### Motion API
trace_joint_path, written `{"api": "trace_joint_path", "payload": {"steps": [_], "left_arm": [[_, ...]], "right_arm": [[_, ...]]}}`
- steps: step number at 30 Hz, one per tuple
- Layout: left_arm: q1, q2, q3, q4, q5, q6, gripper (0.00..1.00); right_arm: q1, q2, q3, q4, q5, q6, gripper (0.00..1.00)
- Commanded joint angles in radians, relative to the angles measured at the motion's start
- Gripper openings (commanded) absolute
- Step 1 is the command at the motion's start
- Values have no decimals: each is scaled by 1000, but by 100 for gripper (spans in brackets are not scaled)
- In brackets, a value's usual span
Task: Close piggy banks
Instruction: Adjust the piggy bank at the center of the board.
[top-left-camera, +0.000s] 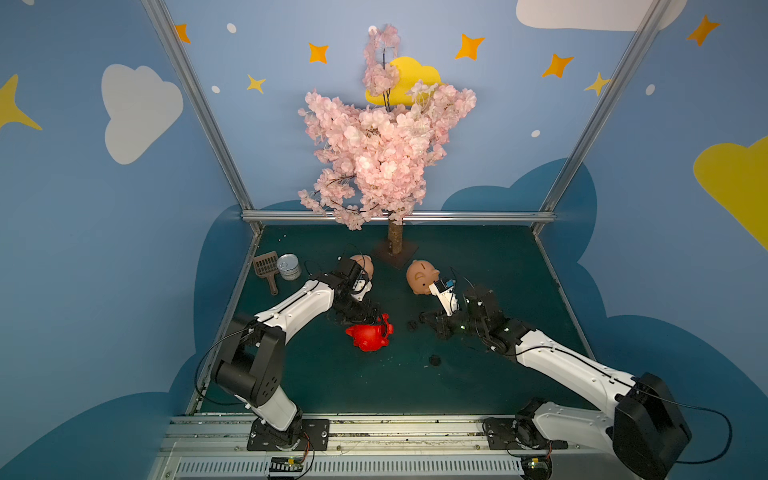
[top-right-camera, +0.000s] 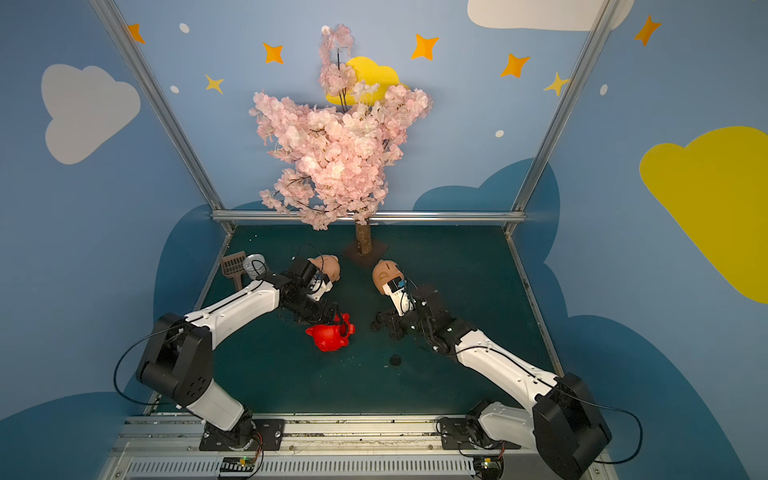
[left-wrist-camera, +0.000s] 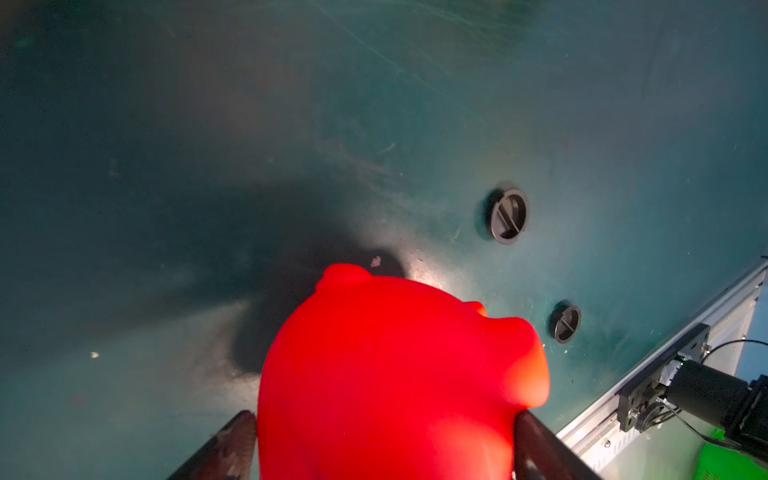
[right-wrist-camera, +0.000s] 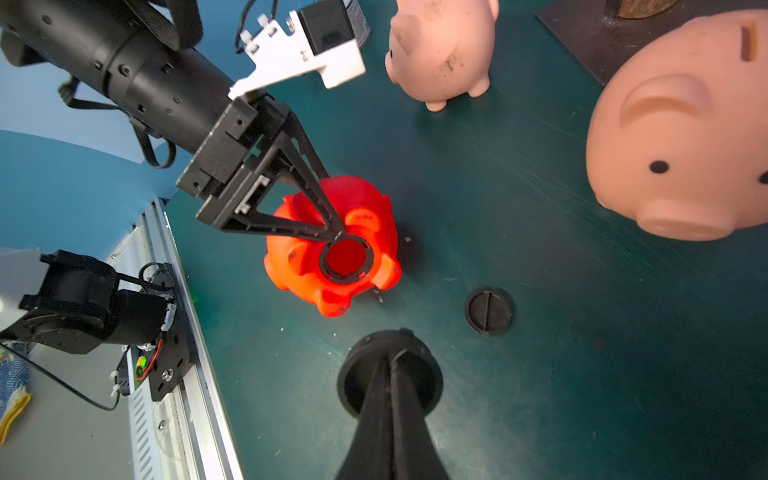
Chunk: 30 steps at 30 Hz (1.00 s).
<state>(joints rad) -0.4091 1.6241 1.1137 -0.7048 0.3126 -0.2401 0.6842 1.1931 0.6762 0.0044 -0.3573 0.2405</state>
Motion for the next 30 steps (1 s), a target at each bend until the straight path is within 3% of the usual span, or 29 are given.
{"api": "trace_joint_path", "payload": {"steps": [1,14,23,30], "left_arm": [[-11,-39,3,-30,15,-3,96],[-50,-91,14,-136,-31,18,96],[-118,-100,77,-237,-267,-26,99],[-158,-70,87,-207,-217,-54,99]], "right_arm": [[18,-3,-26,14,14,12,0],[43,-23,-50,4,55,10,0],[44,-23,-51,-4,66,9,0],[46,-21,-50,-9,73,10,0]]}}
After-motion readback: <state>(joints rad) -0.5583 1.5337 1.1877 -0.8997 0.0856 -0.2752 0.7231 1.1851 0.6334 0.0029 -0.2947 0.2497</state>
